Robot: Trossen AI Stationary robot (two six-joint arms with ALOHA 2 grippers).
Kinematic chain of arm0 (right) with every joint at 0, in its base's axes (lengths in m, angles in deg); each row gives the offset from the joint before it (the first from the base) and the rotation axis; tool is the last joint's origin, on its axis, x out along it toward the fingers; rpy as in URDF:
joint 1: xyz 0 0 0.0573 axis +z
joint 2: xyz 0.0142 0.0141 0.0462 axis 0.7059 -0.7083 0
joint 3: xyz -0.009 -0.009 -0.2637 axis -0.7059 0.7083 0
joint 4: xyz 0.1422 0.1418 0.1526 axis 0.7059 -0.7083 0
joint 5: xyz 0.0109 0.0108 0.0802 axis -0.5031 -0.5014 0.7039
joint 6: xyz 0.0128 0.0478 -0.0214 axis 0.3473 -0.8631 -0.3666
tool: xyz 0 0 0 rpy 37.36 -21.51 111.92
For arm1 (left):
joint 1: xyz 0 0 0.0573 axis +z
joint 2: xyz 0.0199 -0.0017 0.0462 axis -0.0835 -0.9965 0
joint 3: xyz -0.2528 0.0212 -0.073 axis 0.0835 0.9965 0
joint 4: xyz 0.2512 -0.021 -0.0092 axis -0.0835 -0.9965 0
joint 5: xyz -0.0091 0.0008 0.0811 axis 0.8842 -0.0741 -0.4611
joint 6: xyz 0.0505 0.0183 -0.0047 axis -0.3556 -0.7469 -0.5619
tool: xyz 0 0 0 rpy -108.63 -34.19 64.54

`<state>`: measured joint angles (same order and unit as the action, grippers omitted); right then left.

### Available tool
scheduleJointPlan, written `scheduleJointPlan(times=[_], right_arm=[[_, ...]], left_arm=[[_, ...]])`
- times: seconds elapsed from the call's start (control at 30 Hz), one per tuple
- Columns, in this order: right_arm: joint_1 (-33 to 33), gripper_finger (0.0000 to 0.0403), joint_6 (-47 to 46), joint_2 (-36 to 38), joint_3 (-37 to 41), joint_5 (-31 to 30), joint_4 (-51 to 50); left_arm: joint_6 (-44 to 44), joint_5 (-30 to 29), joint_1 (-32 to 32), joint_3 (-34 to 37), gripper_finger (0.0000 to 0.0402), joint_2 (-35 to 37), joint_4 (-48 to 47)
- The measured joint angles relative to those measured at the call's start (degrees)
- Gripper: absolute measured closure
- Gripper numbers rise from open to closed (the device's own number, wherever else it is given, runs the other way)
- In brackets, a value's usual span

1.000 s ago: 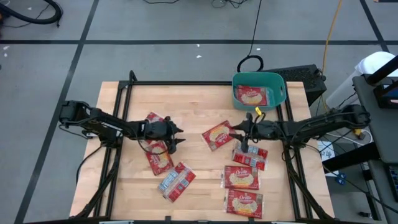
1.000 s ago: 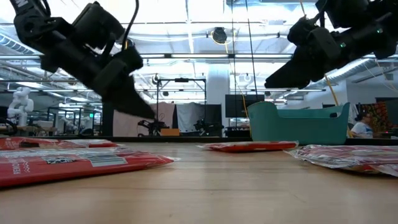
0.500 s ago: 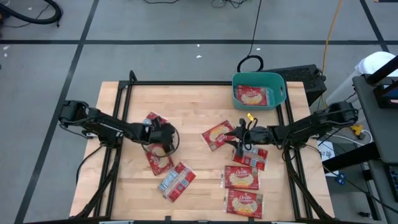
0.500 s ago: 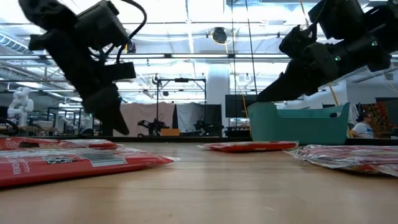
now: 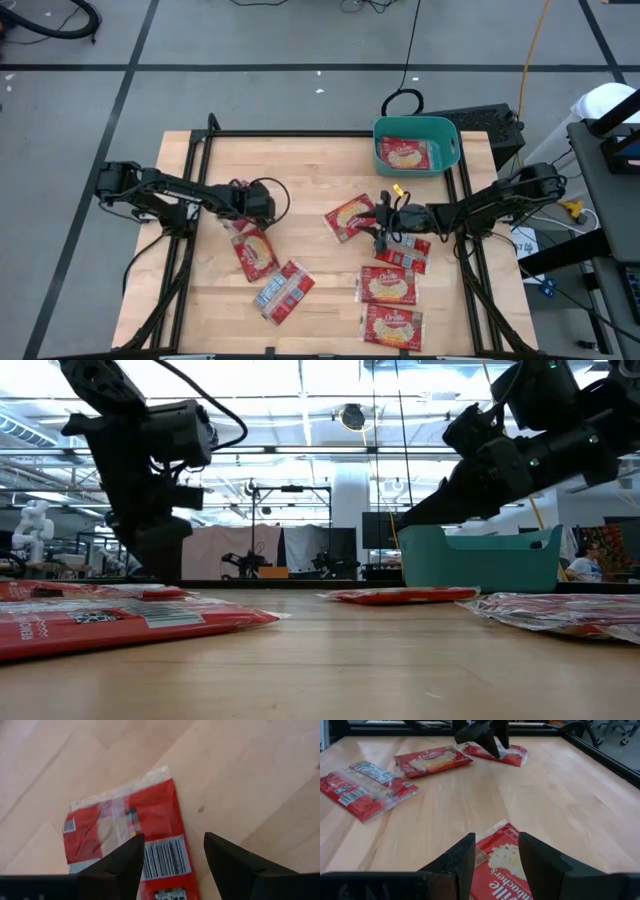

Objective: Sort popcorn bags into baskets
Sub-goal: Put the red popcorn bag into the blue bin

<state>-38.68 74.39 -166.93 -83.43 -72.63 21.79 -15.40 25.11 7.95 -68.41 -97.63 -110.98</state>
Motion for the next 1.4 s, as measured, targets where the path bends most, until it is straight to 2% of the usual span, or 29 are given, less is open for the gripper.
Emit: scheduleJointPlan(times=[0.07,0.13,0.23,0.5,0.77,0.9,1.1,1.2,1.3,1.4], right_arm=[[-0.5,0.0261,0.0,0.0,0.0,0.0,0.4],[-0.7,0.0261,0.0,0.0,0.0,0.0,0.5],[-0.7,0.0261,0.0,0.0,0.0,0.0,0.5],[-1.0,0.0261,0.1,0.0,0.0,0.0,2.0],[-1.0,0.0261,0.0,0.0,0.0,0.1,4.7],[-0.8,0.0261,-1.3,0.0,-0.1,0.3,5.0],[-0.8,0.0261,-0.4,0.0,-0.1,0.3,5.0],[-0.8,0.0261,0.7,0.0,-0.1,0.3,5.0],[-0.8,0.0261,1.5,0.0,-0.1,0.3,4.7],[-0.8,0.0261,1.7,0.0,-0.1,0.4,4.4]], left_arm=[[1.7,0.7,-0.5,0.0,0.0192,0.0,-1.9],[4.5,3.9,-1.8,-0.4,0.0192,0.0,-5.5],[7.8,7.6,-5.9,-1.3,0.0193,0.0,-11.8],[19.6,8.0,-19.4,-3.5,0.0195,0.0,-30.6],[11.3,7.6,-31.2,-0.4,0.0237,-0.3,-28.7],[11.3,5.6,-35.7,-0.3,0.0234,-0.3,-28.6],[8.6,1.5,-36.5,-0.3,0.0165,-1.6,-28.1],[3.8,0.7,-35.6,0.4,0.0133,-3.0,-25.0],[2.6,0.5,-34.0,1.2,0.0128,-4.4,-22.8],[3.0,0.9,-31.9,1.2,0.0152,-5.7,-22.6]])
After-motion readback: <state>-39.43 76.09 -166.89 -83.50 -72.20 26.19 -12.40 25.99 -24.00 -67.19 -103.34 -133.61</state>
